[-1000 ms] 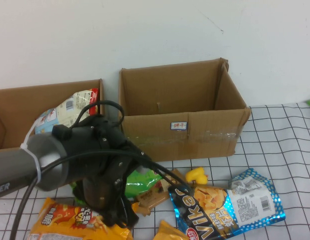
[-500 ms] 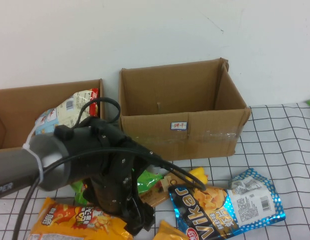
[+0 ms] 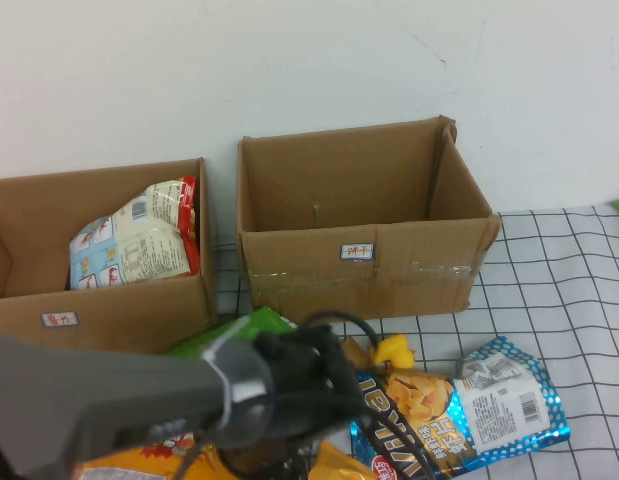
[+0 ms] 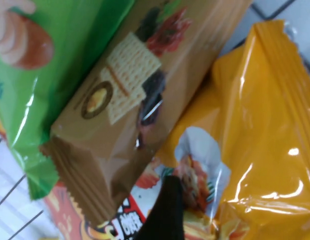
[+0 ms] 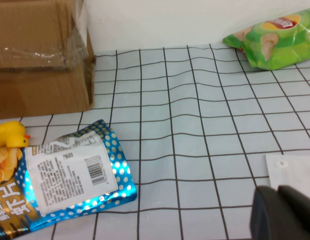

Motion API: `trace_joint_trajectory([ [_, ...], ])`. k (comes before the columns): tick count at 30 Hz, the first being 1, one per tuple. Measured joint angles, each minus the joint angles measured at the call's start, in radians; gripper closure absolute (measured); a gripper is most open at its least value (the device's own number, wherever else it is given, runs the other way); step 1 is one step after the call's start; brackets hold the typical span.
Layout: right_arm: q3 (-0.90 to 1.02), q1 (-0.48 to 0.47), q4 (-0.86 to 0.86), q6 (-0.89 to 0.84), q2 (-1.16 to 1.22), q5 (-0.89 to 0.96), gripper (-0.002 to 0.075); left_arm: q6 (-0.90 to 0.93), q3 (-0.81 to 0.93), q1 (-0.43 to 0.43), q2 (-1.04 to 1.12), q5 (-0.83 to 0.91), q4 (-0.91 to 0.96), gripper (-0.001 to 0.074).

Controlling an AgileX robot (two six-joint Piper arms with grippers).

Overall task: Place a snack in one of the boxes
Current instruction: Pick up the potato chip

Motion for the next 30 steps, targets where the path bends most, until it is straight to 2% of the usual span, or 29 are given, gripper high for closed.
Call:
trace_joint_trajectory([
  [11, 0.000, 0.000, 0.000, 0.000, 0.000, 0.000, 0.0727, -0.180, -0.002, -0.020, 0.067, 0.109, 0.145, 0.0081],
  [21, 0.000, 0.000, 0.000, 0.000, 0.000, 0.000, 0.0727, -0.199, -0.002, 0.007, 0.075, 0.120, 0.199, 0.0090],
  [30, 0.000, 0.000, 0.000, 0.000, 0.000, 0.000, 0.0727, -0.194, -0.002, 0.132, 0.076, 0.095, 0.124, 0.0293],
])
